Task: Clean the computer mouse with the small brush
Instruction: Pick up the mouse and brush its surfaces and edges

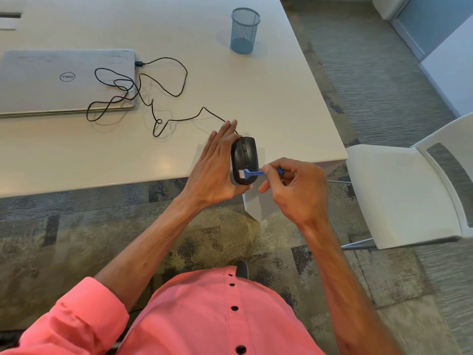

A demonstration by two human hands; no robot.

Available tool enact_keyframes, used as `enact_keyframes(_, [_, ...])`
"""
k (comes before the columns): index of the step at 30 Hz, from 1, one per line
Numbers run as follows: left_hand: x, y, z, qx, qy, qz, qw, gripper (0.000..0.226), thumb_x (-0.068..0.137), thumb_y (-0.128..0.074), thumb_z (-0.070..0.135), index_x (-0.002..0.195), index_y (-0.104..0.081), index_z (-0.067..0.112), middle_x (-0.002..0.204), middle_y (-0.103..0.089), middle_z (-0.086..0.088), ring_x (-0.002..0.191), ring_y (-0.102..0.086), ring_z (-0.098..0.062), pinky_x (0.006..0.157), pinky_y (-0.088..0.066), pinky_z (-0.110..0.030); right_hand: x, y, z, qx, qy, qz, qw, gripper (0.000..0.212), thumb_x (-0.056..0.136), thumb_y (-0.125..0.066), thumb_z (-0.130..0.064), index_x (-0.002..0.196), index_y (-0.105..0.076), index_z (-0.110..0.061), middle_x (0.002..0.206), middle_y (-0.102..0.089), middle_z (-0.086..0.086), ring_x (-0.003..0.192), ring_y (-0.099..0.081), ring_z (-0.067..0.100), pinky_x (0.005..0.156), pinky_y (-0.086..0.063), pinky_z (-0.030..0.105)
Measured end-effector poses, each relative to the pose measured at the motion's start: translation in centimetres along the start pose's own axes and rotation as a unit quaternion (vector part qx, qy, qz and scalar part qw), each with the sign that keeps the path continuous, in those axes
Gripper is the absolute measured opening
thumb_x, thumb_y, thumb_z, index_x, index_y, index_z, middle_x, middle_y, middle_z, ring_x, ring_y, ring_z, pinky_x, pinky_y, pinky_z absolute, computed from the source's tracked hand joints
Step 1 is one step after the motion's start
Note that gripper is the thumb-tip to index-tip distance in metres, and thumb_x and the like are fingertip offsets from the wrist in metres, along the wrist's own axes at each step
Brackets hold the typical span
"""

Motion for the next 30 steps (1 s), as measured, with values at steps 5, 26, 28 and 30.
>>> enact_keyframes(5, [0.0,0.0,0.4,0.001,-0.011,-0.001,1.0,0.113,0.085,-0.094,0.052,0.168,-0.036,0.002,0.19,-0.017,-0.015,0.179,-0.011,-0.028,0.145,-0.003,-0.038,0.9,0.6,-0.3,0.053,-0.011,0.084,0.995,0.01,0.108,-0.071,-0.035,0.104,-0.08,-0.034,0.076,-0.077,-0.025,0.055,-0.064,0.002,0.049,-0.048,0.025])
enact_keyframes(26, [0.7,0.1,0.4,0.01,-0.013,0.006,1.0,0.109,0.083,-0.096,0.042,0.167,-0.038,0.002,0.19,-0.017,-0.015,0.179,-0.011,-0.027,0.146,-0.01,-0.047,2.7,0.9,-1.1,-0.115,0.108,0.104,0.982,0.018,0.108,-0.07,-0.036,0.119,-0.083,-0.031,0.092,-0.084,-0.014,0.058,-0.069,0.014,0.057,-0.057,0.031])
enact_keyframes(28, [0.7,-0.1,0.6,0.004,-0.011,0.008,1.0,0.107,0.084,-0.094,0.042,0.167,-0.038,0.001,0.19,-0.018,-0.016,0.179,-0.012,-0.028,0.146,-0.011,-0.048,2.8,0.2,-1.2,-0.137,0.128,0.095,0.978,0.017,0.108,-0.07,-0.034,0.118,-0.084,-0.031,0.094,-0.085,-0.013,0.059,-0.072,0.014,0.056,-0.056,0.029])
enact_keyframes(30, [0.8,-0.3,0.8,-0.002,-0.006,0.011,1.0,0.104,0.086,-0.093,0.042,0.166,-0.039,0.001,0.189,-0.018,-0.016,0.179,-0.012,-0.028,0.146,-0.008,-0.045,2.4,-0.6,-1.7,-0.137,0.161,0.083,0.974,0.02,0.107,-0.069,-0.032,0.118,-0.084,-0.027,0.095,-0.086,-0.011,0.061,-0.075,0.013,0.055,-0.057,0.028])
Point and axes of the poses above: each hand's wrist, its own x-axis towards the middle knuckle, its own y-axis out of the back of the hand, z = x × y, the point moved 4 cm from there along x, towards the middle knuckle
